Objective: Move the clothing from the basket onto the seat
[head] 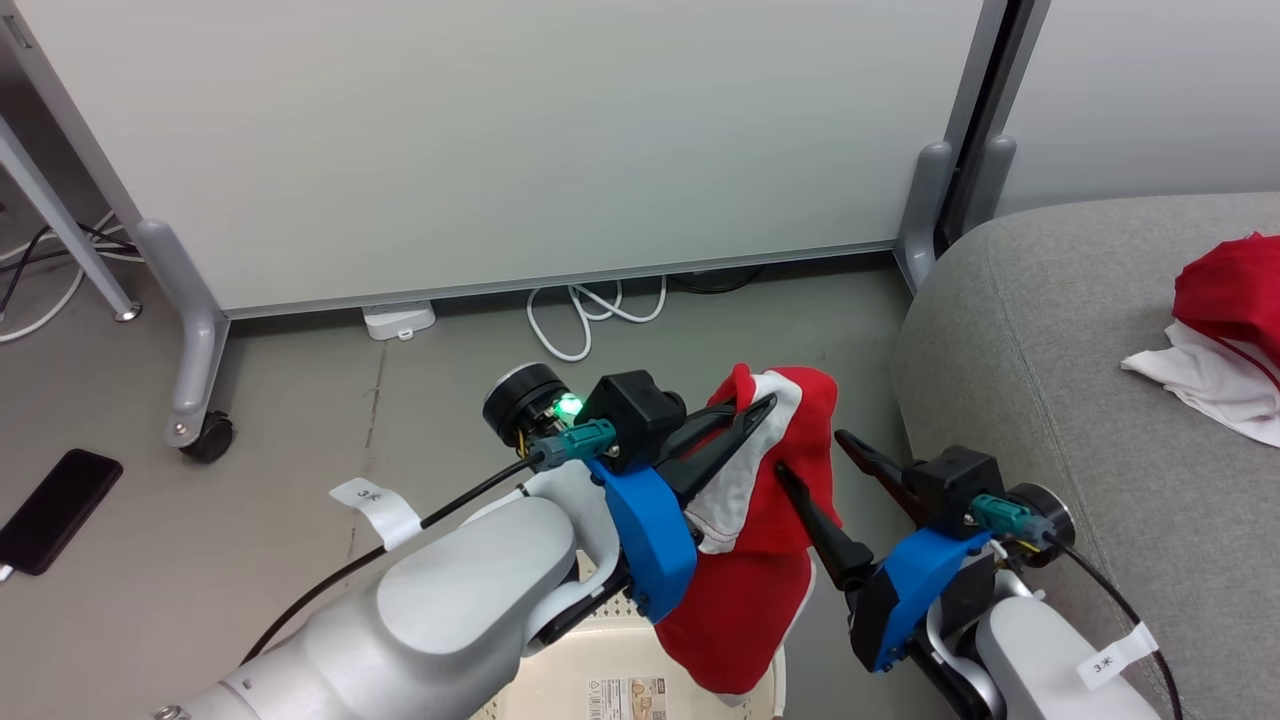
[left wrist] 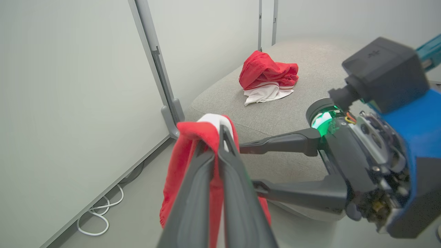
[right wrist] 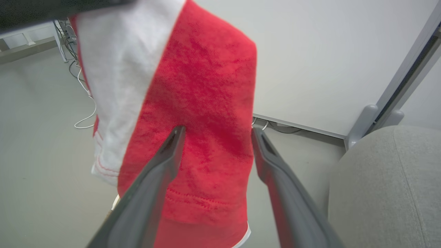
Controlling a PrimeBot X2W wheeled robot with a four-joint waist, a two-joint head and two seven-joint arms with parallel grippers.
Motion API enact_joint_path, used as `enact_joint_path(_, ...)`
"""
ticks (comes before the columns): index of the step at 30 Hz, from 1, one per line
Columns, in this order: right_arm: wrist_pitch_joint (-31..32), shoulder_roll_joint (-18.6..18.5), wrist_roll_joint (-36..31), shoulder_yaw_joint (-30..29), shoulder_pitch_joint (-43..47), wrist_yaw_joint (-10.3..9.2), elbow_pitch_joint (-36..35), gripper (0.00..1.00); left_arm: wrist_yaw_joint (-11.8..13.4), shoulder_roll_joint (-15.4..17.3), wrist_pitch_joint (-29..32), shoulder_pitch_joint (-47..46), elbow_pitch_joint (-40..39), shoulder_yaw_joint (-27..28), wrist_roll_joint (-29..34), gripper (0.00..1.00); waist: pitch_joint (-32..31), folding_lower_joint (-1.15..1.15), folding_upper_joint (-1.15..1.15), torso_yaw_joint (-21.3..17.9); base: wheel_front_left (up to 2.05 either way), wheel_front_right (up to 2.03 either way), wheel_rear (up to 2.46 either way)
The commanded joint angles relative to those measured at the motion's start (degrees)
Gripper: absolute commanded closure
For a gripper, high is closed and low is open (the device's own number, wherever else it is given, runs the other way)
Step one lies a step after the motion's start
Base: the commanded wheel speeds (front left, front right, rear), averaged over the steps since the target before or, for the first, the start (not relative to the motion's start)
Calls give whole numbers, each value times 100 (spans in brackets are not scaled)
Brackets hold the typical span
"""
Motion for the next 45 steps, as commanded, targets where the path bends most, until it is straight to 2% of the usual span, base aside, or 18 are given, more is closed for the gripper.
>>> enact_joint_path(1,-31,-71,39,15,-109,1,17,0,0,40,-40,-101,-37,-22,-11,100,4,0,0,-3,0,0,0)
enact_joint_path(8,-142,-392,291,371,-253,2,-78,0,-1,236,53,-132,-169,-125,14,100,29,0,0,-27,0,0,0)
enact_joint_path(12,-69,-531,464,669,-262,2,-234,0,-1,225,-13,-81,40,-132,7,100,17,0,0,-26,0,0,0)
enact_joint_path(16,-31,-510,607,868,-162,2,-313,0,13,89,-103,-156,275,-69,-27,100,19,0,0,-15,0,0,0)
enact_joint_path(23,-56,-265,583,1213,-12,2,-134,0,85,-81,-198,-258,601,5,-41,100,11,0,0,7,0,0,0)
enact_joint_path(28,-216,-30,40,1083,4,2,256,0,96,-161,-200,-312,706,48,-91,100,4,0,0,20,0,0,0)
enact_joint_path(35,-736,418,-1417,265,36,2,751,0,140,-239,-156,-425,737,103,-151,100,7,0,0,60,0,0,0)
enact_joint_path(41,-1010,631,-2258,-374,118,1,849,0,148,-275,-127,-481,686,104,-180,100,8,0,0,91,0,0,0)
enact_joint_path(45,-1115,671,-2546,-719,178,1,746,0,142,-281,-105,-466,634,84,-187,100,15,0,0,102,0,0,0)
